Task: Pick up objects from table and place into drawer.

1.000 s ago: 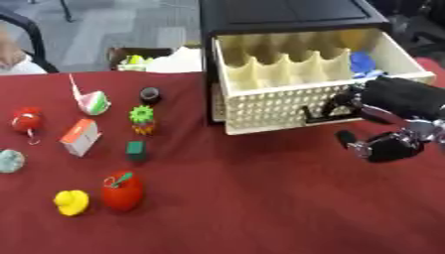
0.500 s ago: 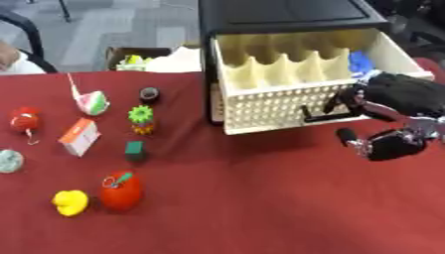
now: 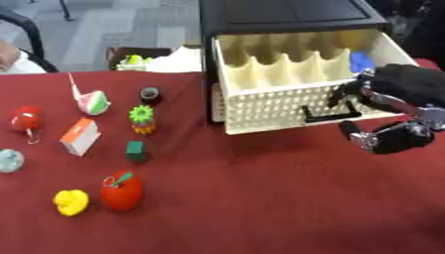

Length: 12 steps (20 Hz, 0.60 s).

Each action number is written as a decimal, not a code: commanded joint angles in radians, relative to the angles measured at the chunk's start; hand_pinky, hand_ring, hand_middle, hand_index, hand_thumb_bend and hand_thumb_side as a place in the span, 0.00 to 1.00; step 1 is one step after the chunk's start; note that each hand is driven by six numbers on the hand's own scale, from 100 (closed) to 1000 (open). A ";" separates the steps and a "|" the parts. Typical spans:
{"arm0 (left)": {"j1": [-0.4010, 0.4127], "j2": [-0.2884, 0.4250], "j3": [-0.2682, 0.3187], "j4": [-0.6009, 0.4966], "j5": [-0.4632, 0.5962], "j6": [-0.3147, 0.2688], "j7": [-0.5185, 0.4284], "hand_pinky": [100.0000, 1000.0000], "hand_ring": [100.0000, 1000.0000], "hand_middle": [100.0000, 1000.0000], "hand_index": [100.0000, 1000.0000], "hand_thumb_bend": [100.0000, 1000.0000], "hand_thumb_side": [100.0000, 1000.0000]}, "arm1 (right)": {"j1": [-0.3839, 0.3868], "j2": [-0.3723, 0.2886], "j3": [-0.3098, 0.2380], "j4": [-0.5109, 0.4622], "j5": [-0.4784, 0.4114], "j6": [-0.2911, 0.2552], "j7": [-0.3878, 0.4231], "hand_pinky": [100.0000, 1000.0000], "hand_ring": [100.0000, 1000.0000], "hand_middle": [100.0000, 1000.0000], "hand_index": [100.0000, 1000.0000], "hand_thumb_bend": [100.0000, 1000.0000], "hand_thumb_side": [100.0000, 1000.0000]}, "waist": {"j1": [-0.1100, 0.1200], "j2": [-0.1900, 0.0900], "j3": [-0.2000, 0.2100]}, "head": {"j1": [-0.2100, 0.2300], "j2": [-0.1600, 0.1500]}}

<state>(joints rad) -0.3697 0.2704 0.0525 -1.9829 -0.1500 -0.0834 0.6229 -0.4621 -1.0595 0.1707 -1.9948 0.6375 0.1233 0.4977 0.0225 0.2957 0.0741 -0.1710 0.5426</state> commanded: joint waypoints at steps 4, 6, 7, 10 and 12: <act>-0.006 0.014 0.010 -0.017 -0.004 0.001 0.007 0.46 0.53 0.55 0.70 0.00 0.75 | -0.014 -0.027 -0.083 -0.005 -0.036 -0.021 -0.076 0.00 0.00 0.00 0.92 0.00 0.14 | 0.000 -0.024 -0.003 | 0.017 -0.006; -0.005 0.015 0.012 -0.017 -0.005 0.001 0.009 0.46 0.53 0.55 0.70 0.00 0.75 | -0.019 -0.017 -0.108 -0.005 -0.051 -0.029 -0.109 0.00 0.00 0.00 0.91 0.00 0.15 | 0.002 -0.025 -0.005 | 0.030 -0.004; -0.005 0.015 0.012 -0.017 -0.006 0.001 0.010 0.46 0.53 0.56 0.70 0.00 0.75 | -0.023 -0.011 -0.120 -0.005 -0.060 -0.033 -0.129 0.00 0.00 0.00 0.91 0.00 0.16 | 0.002 -0.025 -0.006 | 0.037 -0.003; -0.005 0.017 0.012 -0.017 -0.007 0.001 0.010 0.46 0.53 0.56 0.70 0.00 0.75 | -0.037 0.013 -0.149 -0.005 -0.098 -0.052 -0.201 0.00 0.00 0.00 0.89 0.00 0.17 | 0.005 -0.025 -0.010 | 0.056 0.000; -0.006 0.018 0.013 -0.017 -0.007 0.001 0.011 0.46 0.53 0.56 0.70 0.00 0.75 | -0.044 0.028 -0.160 -0.005 -0.127 -0.057 -0.253 0.00 0.00 0.00 0.88 0.00 0.16 | 0.007 -0.024 -0.010 | 0.066 0.003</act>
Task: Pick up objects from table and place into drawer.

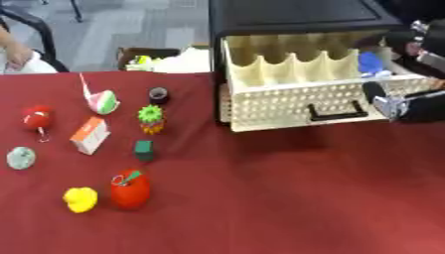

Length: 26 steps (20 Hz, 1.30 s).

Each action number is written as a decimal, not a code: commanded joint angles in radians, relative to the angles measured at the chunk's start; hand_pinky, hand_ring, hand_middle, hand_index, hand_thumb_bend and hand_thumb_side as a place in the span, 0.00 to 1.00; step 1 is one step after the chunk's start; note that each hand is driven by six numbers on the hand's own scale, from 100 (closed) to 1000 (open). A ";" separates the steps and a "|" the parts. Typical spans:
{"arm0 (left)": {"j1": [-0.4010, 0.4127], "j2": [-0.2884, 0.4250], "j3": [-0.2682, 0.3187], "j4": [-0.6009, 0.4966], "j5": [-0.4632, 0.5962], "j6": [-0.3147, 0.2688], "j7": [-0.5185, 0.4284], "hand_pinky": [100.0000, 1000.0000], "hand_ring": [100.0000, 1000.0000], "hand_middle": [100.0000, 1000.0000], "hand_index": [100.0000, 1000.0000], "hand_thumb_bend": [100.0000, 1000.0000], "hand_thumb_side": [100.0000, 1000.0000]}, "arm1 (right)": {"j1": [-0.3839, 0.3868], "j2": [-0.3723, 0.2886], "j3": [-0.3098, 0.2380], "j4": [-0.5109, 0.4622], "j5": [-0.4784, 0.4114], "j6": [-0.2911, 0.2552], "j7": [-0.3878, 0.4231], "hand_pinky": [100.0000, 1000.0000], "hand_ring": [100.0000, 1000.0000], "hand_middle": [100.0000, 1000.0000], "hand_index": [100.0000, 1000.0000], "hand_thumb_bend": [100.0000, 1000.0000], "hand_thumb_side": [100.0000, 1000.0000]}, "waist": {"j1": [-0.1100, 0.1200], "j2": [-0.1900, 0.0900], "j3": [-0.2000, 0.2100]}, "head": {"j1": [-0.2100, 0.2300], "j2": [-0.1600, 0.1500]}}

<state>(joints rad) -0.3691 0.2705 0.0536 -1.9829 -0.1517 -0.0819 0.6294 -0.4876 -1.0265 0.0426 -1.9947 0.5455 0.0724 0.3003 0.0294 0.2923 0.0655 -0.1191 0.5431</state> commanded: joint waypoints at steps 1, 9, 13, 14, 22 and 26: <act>-0.007 0.018 0.011 -0.017 -0.005 -0.001 0.004 0.46 0.53 0.56 0.70 0.00 0.75 | -0.024 0.007 -0.036 -0.005 -0.049 -0.005 -0.080 0.00 0.00 0.00 0.88 0.00 0.16 | 0.003 -0.020 -0.001 | 0.022 0.005; -0.006 0.014 0.012 -0.017 -0.004 0.000 0.005 0.46 0.53 0.55 0.70 0.00 0.75 | -0.026 0.041 -0.029 -0.005 -0.046 0.016 -0.098 0.00 0.00 0.00 0.87 0.00 0.15 | 0.009 -0.014 0.001 | 0.019 0.007; -0.005 0.015 0.013 -0.017 -0.005 0.000 0.006 0.46 0.53 0.56 0.70 0.00 0.75 | -0.040 0.058 -0.057 -0.005 -0.084 0.039 -0.195 0.00 0.00 0.00 0.85 0.00 0.15 | 0.010 -0.013 -0.001 | 0.026 0.011; -0.006 0.016 0.013 -0.017 -0.005 0.000 0.007 0.46 0.53 0.56 0.70 0.00 0.75 | -0.044 0.063 -0.067 -0.005 -0.102 0.046 -0.241 0.00 0.00 0.00 0.84 0.00 0.10 | 0.011 -0.013 -0.001 | 0.030 0.012; -0.021 0.063 0.010 -0.017 -0.017 0.009 0.008 0.46 0.54 0.56 0.70 0.00 0.72 | -0.052 0.126 -0.075 -0.005 -0.308 0.034 -0.656 0.00 0.00 0.00 0.77 0.00 0.21 | 0.020 -0.015 0.001 | 0.086 0.028; -0.040 0.127 -0.002 -0.017 -0.067 0.058 -0.006 0.45 0.53 0.57 0.71 0.00 0.67 | -0.054 0.164 -0.066 -0.005 -0.356 -0.018 -0.772 0.09 0.18 0.05 0.77 0.00 0.32 | 0.026 -0.016 0.004 | 0.087 0.041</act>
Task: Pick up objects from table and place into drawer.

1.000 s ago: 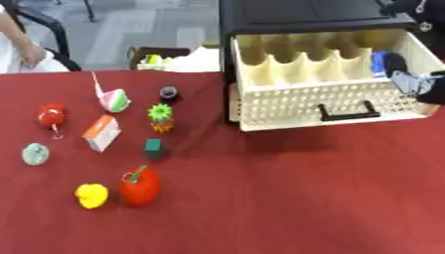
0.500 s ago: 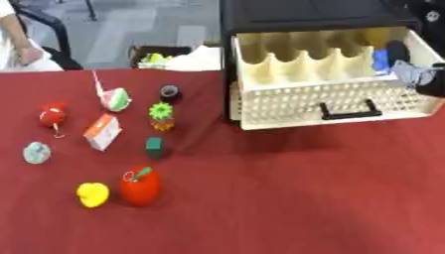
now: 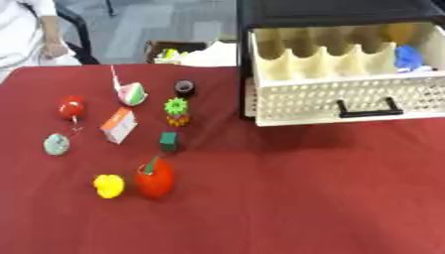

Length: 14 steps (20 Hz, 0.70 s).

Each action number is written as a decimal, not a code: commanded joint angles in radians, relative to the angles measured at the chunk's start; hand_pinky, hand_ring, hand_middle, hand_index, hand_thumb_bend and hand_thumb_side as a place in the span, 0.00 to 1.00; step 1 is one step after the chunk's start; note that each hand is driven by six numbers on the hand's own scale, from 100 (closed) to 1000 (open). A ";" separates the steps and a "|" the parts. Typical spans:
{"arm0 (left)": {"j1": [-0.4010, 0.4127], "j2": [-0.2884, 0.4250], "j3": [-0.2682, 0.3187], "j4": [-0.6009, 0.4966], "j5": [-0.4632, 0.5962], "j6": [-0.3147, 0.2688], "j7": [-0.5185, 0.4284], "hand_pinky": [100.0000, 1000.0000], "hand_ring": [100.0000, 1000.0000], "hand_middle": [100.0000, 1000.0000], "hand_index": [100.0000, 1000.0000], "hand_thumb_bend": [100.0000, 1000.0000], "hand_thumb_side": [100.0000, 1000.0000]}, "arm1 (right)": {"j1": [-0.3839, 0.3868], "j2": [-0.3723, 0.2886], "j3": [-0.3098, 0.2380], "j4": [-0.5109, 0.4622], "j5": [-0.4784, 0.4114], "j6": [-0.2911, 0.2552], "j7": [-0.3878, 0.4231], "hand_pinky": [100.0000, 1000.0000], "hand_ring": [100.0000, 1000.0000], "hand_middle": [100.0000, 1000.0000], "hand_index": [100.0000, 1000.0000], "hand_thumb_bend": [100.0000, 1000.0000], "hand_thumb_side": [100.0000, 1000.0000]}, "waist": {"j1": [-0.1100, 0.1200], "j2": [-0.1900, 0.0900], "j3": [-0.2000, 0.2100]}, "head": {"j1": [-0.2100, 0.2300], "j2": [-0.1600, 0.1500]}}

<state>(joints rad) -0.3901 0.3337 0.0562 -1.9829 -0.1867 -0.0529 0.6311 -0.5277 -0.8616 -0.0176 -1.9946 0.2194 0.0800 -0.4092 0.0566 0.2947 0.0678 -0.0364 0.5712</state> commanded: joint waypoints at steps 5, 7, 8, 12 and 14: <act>-0.057 0.213 -0.033 -0.017 -0.162 0.143 -0.090 0.45 0.54 0.60 0.76 0.00 0.66 | -0.008 0.032 0.002 -0.005 -0.047 -0.081 -0.110 0.23 0.31 0.19 0.77 0.00 0.40 | 0.009 -0.023 0.008 | -0.018 0.034; -0.074 0.277 -0.050 -0.017 -0.215 0.181 -0.152 0.45 0.55 0.63 0.79 0.00 0.67 | -0.008 0.051 0.000 -0.005 -0.050 -0.103 -0.125 0.31 0.36 0.26 0.77 0.00 0.40 | 0.013 -0.025 0.010 | -0.037 0.047; -0.081 0.305 -0.058 -0.017 -0.239 0.196 -0.184 0.46 0.55 0.65 0.81 0.00 0.68 | -0.009 0.064 -0.002 -0.005 -0.052 -0.117 -0.138 0.37 0.41 0.32 0.77 0.00 0.41 | 0.014 -0.026 0.009 | -0.048 0.054; -0.110 0.388 -0.086 -0.017 -0.322 0.226 -0.309 0.49 0.56 0.69 0.87 0.00 0.74 | -0.002 0.111 -0.010 -0.005 -0.055 -0.157 -0.194 0.40 0.43 0.35 0.77 0.00 0.39 | 0.015 -0.028 0.004 | -0.074 0.065; -0.124 0.426 -0.101 -0.017 -0.358 0.233 -0.372 0.49 0.55 0.70 0.90 0.00 0.74 | 0.004 0.127 -0.013 -0.005 -0.051 -0.159 -0.211 0.40 0.43 0.35 0.77 0.00 0.39 | 0.016 -0.029 0.000 | -0.076 0.063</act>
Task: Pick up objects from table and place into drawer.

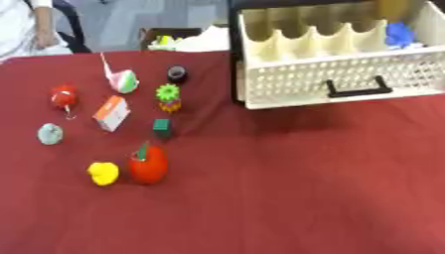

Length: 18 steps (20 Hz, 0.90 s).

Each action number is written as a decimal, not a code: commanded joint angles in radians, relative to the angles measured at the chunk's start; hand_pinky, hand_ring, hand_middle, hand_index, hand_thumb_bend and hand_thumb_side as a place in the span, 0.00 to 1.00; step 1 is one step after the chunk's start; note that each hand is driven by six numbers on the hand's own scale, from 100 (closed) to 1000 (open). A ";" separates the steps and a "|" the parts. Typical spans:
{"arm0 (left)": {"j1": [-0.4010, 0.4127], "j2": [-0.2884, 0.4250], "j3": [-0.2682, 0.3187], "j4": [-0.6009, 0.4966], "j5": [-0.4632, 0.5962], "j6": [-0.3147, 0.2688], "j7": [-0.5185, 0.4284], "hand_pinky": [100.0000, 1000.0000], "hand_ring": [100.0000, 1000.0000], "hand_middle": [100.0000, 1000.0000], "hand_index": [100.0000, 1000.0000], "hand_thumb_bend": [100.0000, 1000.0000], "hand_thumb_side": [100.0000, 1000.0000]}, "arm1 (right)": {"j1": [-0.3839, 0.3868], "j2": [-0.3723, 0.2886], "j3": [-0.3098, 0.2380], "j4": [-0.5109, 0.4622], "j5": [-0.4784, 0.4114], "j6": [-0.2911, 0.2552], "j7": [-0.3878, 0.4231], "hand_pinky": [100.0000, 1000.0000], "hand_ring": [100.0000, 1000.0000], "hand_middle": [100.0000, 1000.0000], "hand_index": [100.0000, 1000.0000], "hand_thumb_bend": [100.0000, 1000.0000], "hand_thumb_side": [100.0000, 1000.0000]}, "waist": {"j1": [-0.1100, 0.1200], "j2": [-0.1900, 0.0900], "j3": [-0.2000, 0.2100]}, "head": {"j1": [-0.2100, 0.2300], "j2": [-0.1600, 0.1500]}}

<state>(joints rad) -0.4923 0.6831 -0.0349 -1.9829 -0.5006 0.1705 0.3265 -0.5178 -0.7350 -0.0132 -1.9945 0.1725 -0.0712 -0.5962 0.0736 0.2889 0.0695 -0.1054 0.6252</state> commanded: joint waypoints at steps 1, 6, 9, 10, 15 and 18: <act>-0.028 0.095 -0.018 -0.017 -0.062 0.011 -0.096 0.49 0.54 0.70 0.90 0.00 0.75 | -0.004 0.006 -0.019 -0.005 -0.003 -0.008 -0.031 0.40 0.43 0.35 0.76 0.00 0.39 | 0.000 -0.024 -0.003 | -0.007 0.007; -0.058 0.201 -0.077 -0.017 -0.143 0.003 -0.282 0.61 0.62 0.75 0.99 0.00 0.80 | 0.001 0.020 -0.023 -0.005 0.000 -0.010 -0.051 0.39 0.42 0.35 0.76 0.00 0.38 | 0.004 -0.024 -0.012 | -0.004 -0.004; -0.077 0.256 -0.116 -0.017 -0.185 -0.022 -0.398 0.66 0.66 0.76 1.00 0.00 0.82 | 0.002 0.021 -0.024 -0.005 0.000 -0.012 -0.055 0.39 0.42 0.35 0.76 0.00 0.38 | 0.008 -0.024 -0.016 | 0.000 -0.006; -0.084 0.270 -0.129 -0.017 -0.196 -0.029 -0.428 0.67 0.67 0.76 1.00 0.00 0.83 | 0.002 0.021 -0.023 -0.005 -0.001 -0.012 -0.055 0.39 0.42 0.35 0.76 0.00 0.39 | 0.009 -0.024 -0.017 | 0.002 -0.007; -0.111 0.311 -0.191 -0.017 -0.211 -0.032 -0.541 0.69 0.67 0.74 1.00 0.00 0.87 | -0.001 0.021 -0.021 -0.005 -0.003 -0.012 -0.051 0.39 0.41 0.35 0.76 0.00 0.39 | 0.015 -0.022 -0.022 | 0.009 -0.017; -0.123 0.320 -0.230 -0.017 -0.206 -0.024 -0.602 0.68 0.67 0.74 1.00 0.01 0.90 | -0.003 0.022 -0.019 -0.005 -0.004 -0.013 -0.047 0.39 0.41 0.35 0.76 0.00 0.39 | 0.017 -0.021 -0.024 | 0.012 -0.024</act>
<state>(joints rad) -0.5993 0.9600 -0.2603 -1.9880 -0.7055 0.1440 -0.2521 -0.5092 -0.6978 -0.0245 -1.9944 0.1727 -0.0835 -0.6460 0.0930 0.2865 0.0457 -0.0979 0.6127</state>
